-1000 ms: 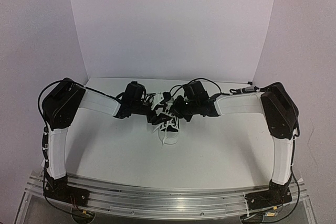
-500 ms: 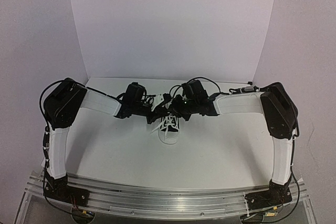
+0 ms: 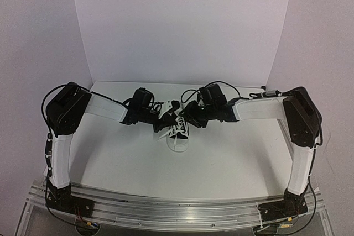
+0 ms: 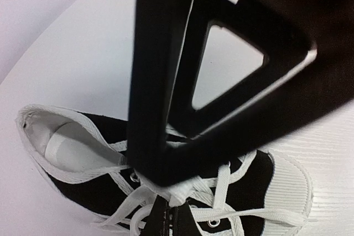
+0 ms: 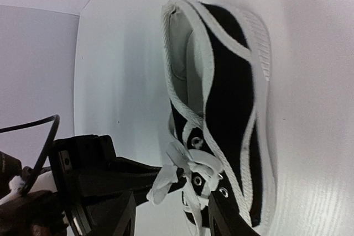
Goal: Tie the shoes
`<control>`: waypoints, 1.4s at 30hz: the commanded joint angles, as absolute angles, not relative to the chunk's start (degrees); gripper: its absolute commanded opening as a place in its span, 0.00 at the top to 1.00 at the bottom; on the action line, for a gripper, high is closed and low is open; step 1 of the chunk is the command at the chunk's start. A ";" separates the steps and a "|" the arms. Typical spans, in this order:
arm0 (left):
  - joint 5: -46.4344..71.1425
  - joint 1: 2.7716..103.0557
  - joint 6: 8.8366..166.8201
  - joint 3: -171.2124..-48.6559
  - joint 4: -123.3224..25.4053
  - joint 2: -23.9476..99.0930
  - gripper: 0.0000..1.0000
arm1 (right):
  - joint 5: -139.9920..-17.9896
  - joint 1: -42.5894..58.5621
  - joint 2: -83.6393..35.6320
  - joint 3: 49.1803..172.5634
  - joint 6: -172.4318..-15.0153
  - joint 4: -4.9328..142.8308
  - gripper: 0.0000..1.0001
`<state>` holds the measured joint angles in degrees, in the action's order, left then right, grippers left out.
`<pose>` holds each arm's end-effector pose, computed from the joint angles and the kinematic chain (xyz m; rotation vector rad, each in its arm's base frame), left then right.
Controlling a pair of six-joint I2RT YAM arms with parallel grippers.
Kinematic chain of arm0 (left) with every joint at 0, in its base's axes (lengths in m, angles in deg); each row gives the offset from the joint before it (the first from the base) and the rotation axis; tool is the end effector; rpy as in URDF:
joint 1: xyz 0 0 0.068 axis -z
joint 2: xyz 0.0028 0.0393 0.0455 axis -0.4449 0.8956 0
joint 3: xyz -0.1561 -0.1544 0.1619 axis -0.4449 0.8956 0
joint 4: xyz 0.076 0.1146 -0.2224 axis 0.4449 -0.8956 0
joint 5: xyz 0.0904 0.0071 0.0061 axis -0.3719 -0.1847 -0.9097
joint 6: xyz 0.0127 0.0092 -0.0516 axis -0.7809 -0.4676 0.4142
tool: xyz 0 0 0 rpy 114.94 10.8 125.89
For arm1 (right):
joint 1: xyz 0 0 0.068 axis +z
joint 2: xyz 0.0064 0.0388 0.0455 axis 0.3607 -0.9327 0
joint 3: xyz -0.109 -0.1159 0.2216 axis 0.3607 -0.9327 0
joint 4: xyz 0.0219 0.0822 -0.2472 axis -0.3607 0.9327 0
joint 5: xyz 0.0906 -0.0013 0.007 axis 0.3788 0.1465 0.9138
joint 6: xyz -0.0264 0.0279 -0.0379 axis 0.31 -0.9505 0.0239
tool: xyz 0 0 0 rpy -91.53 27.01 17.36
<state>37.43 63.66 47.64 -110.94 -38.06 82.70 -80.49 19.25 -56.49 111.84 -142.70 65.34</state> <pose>0.3463 -0.2877 0.1427 1.4316 1.5950 -0.7162 0.3388 0.2932 0.1950 0.2501 2.3536 1.0216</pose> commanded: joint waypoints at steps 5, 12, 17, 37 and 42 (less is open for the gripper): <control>41.13 62.98 46.03 -116.67 -49.22 80.44 1.00 | -78.15 16.99 -55.08 111.97 -138.58 66.98 0.79; 42.08 62.74 48.71 -120.49 -55.78 82.08 1.00 | -75.23 17.21 -61.66 118.80 -135.03 70.30 0.78; 43.18 62.69 49.32 -121.01 -57.56 82.38 1.00 | -74.86 17.70 -61.45 117.83 -134.70 71.23 0.77; 43.15 62.64 48.37 -123.72 -59.56 85.65 1.00 | -81.00 18.19 -65.93 122.33 -132.48 72.30 1.00; 43.53 62.63 47.82 -124.84 -61.22 86.16 1.00 | -79.60 18.15 -64.14 122.85 -131.21 72.18 1.00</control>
<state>42.01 62.84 49.02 -121.85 -58.98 85.36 -78.93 18.06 -64.87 120.29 -133.13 72.78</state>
